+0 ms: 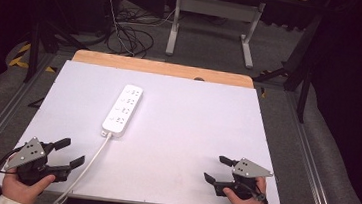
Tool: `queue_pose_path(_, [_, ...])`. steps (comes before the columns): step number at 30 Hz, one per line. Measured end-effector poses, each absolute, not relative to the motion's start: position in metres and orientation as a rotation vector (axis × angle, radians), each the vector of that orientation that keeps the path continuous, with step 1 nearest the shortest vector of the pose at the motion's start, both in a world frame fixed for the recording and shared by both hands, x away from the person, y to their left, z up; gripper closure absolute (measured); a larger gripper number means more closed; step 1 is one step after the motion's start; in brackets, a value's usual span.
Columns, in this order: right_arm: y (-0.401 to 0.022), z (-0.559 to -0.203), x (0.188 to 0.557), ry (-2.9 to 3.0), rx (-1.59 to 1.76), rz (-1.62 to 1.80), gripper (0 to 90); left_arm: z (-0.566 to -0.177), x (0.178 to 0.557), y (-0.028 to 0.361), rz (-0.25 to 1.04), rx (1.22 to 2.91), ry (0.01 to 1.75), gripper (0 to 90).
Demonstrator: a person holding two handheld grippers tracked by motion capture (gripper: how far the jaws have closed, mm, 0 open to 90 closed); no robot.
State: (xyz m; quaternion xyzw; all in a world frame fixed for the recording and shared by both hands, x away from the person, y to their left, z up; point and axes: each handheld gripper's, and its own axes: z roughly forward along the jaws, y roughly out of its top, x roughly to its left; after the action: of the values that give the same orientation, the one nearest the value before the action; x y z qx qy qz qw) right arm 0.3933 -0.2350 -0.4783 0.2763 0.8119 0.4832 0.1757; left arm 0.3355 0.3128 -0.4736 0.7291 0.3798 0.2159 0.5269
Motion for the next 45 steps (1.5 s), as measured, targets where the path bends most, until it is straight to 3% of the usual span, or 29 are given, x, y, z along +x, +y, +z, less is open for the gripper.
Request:
queue_pose_path(32, [-0.237, -0.479, 0.394, 2.305, 0.791, 1.367, 21.0, -0.464, 0.332, 0.311, 0.568, 1.783, 0.903, 27.7])
queue_pose_path(45, [-0.237, -0.48, 0.394, 2.306, 0.792, 1.369, 21.0, -0.448, 0.334, 0.305, 0.503, 1.791, 0.898, 33.6])
